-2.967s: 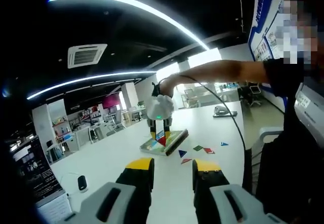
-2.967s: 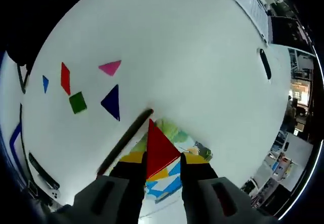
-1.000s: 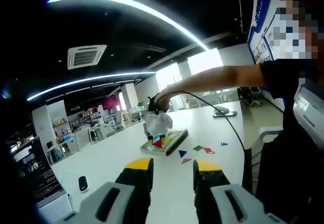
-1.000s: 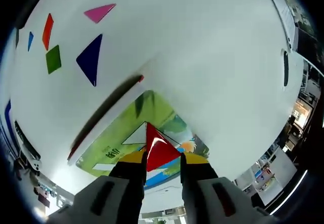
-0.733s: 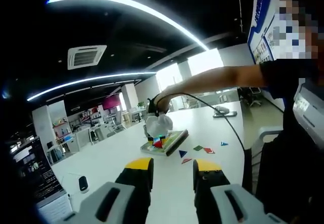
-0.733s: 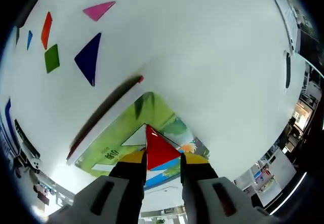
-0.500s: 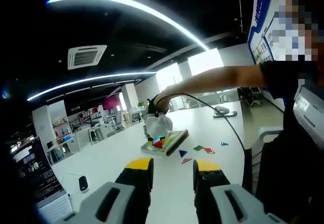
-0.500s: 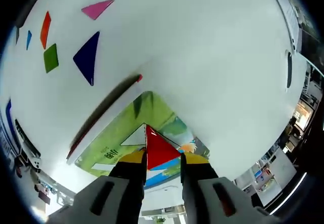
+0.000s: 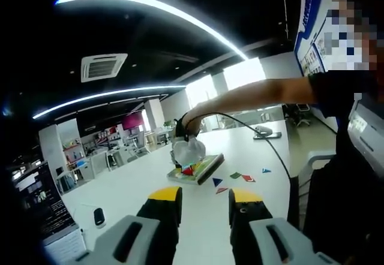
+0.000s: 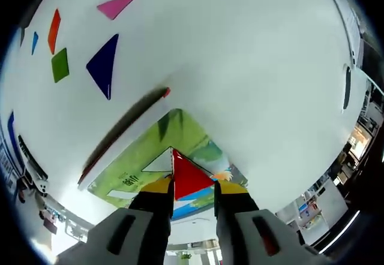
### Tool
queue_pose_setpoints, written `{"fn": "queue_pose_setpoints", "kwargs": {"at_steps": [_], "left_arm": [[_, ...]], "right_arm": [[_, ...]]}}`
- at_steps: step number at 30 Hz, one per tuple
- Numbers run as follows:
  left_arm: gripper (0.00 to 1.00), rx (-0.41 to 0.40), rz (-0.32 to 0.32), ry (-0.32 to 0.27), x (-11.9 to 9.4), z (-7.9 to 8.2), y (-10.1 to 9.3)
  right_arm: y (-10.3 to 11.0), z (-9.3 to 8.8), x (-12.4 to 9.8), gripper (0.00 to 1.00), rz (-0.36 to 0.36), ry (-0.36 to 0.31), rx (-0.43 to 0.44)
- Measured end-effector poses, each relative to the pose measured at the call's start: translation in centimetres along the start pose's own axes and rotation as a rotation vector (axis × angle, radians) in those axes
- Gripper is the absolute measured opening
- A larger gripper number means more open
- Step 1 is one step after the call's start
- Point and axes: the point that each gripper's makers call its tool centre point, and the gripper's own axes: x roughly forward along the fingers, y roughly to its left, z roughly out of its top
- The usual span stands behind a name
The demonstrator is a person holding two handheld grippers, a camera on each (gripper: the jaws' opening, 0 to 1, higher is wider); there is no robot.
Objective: Pick up the tangram pieces one by one and place each piece onto its matching region on the pattern sheet, fitting the shapes together until the outline on the sheet is completely filled by the tangram pieces
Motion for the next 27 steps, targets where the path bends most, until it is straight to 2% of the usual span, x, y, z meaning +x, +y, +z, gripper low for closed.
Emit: {"fn": "queue_pose_setpoints", "kwargs": {"at_steps": [6, 19, 23, 27], "left_arm": [[0.33, -0.005, 0.006, -0.003, -0.1, 0.1, 0.2], [0.33, 0.005, -0.001, -0.008, -0.1, 0.3, -0.1], [0.33, 0.003, 0.003, -0.007, -0.1, 0.3, 0.0], [0.33, 0.002, 0.005, -0.007, -0.2, 0.2, 0.1]], "right_arm": [[-0.1, -0.1, 0.1, 0.28, 0.012, 0.019, -0.004], [-0.3, 0.7, -0.1, 0.28, 0.020, 0.004, 0.004], [-0.2, 0.5, -0.1, 0.28, 0.032, 0.017, -0.002], [-0.2, -0.5, 0.0, 0.25, 0.037, 0.061, -0.012]]}}
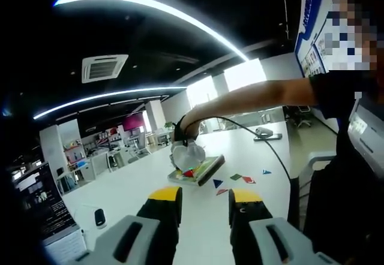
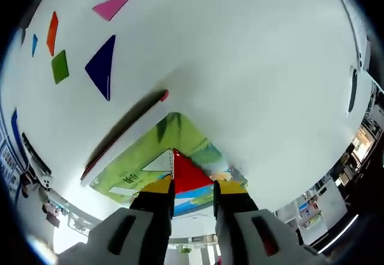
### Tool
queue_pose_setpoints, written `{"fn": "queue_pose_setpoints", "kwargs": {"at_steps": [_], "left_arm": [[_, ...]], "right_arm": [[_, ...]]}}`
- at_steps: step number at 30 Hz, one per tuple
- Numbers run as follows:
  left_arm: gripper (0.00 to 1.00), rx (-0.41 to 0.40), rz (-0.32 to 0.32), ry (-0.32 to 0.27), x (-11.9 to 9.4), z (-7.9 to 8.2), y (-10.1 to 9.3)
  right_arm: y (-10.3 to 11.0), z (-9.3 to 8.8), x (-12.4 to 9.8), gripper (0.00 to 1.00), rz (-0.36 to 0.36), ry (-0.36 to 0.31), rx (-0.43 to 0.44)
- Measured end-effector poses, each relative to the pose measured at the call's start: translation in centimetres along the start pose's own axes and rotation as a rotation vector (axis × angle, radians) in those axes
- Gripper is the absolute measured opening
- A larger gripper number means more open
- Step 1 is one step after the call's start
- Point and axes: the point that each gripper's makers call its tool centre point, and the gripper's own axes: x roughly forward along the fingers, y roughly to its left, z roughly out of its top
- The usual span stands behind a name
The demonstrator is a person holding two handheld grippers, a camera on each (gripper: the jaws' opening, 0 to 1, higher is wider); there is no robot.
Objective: Pick up the tangram pieces one by one and place each piece onto its matching region on the pattern sheet, fitting the shapes together until the outline on the sheet is completely filled by the tangram pieces
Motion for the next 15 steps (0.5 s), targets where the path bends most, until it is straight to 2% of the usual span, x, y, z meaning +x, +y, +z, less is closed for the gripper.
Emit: {"fn": "queue_pose_setpoints", "kwargs": {"at_steps": [5, 10, 12, 15], "left_arm": [[0.33, 0.001, -0.001, -0.003, 0.0, 0.0, 0.0], [0.33, 0.001, 0.001, 0.002, 0.0, 0.0, -0.1], [0.33, 0.000, 0.001, -0.002, 0.0, 0.0, -0.1], [0.33, 0.000, 0.001, 0.002, 0.2, -0.1, -0.1]], "right_arm": [[0.3, 0.2, 0.1, 0.25, 0.007, -0.016, 0.011], [0.9, -0.3, 0.3, 0.25, 0.021, 0.010, 0.013], [0.7, -0.8, -0.1, 0.25, 0.008, 0.008, 0.043], [0.4, -1.9, -0.9, 0.28, -0.033, 0.015, 0.135]]}}
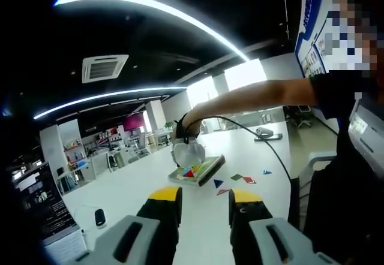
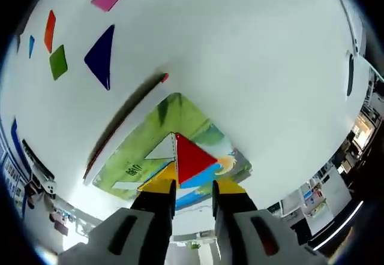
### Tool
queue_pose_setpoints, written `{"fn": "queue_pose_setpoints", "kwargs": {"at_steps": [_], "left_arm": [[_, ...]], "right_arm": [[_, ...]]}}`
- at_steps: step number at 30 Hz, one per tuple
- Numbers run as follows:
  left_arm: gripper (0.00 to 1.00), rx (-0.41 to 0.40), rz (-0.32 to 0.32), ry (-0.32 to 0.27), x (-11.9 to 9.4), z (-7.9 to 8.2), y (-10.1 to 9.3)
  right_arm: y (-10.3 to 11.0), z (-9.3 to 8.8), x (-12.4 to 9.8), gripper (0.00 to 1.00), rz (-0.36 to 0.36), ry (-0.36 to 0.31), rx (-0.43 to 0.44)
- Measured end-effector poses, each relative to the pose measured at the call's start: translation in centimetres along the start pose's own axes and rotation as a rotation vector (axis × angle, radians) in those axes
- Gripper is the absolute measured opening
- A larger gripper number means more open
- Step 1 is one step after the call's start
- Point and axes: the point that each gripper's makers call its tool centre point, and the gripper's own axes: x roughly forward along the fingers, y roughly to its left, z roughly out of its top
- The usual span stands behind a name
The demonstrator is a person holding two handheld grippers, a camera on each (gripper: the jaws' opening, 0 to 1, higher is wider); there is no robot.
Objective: Pick up the tangram pieces one by one and place each piece onto its matching region on the pattern sheet, fitting the shapes together until the outline on the sheet is completely filled by the tangram pieces
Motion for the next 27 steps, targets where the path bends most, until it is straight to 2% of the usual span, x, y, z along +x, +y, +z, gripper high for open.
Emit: {"fn": "queue_pose_setpoints", "kwargs": {"at_steps": [5, 9, 13, 19, 25, 27], "left_arm": [[0.33, -0.007, 0.000, -0.001, 0.0, 0.0, 0.1], [0.33, -0.018, 0.004, -0.002, 0.0, -0.1, 0.2], [0.33, -0.018, 0.004, 0.002, 0.0, -0.2, 0.2], [0.33, -0.016, 0.002, 0.004, 0.0, -0.2, 0.0], [0.33, -0.024, 0.001, 0.006, 0.0, -0.4, 0.2], [0.33, -0.024, 0.002, 0.007, 0.1, -0.4, 0.2]], "right_arm": [[0.2, -0.7, -1.1, 0.39, -0.035, -0.031, 0.129], [1.4, 0.3, -2.3, 0.41, -0.010, -0.125, 0.239], [1.4, 0.6, -3.7, 0.42, -0.037, -0.184, 0.316], [2.8, 0.2, -5.2, 0.45, -0.026, -0.216, 0.393], [4.2, -0.5, -5.8, 0.48, -0.025, -0.206, 0.414], [4.2, -0.2, -6.1, 0.48, -0.042, -0.235, 0.401]]}}
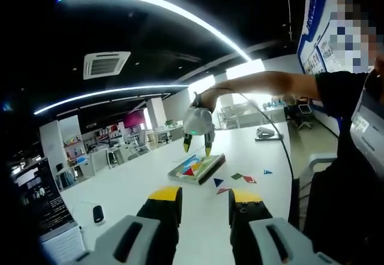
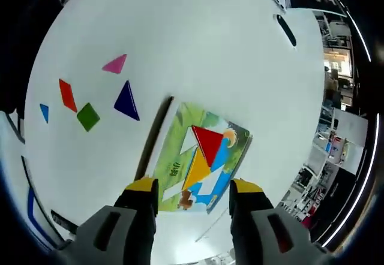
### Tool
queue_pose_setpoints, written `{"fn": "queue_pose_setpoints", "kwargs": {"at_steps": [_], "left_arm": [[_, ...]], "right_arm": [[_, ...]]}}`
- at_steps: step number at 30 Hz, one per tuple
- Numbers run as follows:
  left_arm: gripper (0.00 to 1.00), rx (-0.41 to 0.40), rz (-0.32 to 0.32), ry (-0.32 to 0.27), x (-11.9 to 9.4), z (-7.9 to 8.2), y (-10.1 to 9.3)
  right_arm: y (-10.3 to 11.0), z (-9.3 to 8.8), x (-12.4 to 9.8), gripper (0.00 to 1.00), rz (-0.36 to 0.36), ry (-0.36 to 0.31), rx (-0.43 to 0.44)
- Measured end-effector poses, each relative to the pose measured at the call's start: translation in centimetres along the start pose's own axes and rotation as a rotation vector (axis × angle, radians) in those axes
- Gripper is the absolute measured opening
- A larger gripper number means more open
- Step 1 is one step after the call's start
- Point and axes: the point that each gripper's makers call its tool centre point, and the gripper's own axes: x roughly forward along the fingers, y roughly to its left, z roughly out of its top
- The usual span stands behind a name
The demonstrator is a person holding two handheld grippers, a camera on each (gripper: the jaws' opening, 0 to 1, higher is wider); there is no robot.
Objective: Pick up the tangram pieces one by one and place each piece onto its matching region on the pattern sheet, fitting the shapes together until the outline on the sheet is completely filled by the tangram pieces
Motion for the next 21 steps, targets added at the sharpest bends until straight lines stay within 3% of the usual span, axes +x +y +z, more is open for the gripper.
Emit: {"fn": "queue_pose_setpoints", "kwargs": {"at_steps": [8, 12, 21], "left_arm": [[0.33, 0.005, -0.009, -0.001, 0.2, 0.2, -0.3], [0.33, 0.006, -0.010, 0.001, 0.2, 0.2, -0.2], [0.33, 0.006, -0.010, 0.001, 0.4, 0.3, -0.3]], "right_arm": [[0.3, 0.5, -2.1, 0.55, -0.029, -0.107, 0.106], [0.3, 1.3, -3.8, 0.56, -0.040, -0.222, 0.160], [2.2, 1.1, -6.2, 0.56, -0.016, -0.281, 0.257]]}}
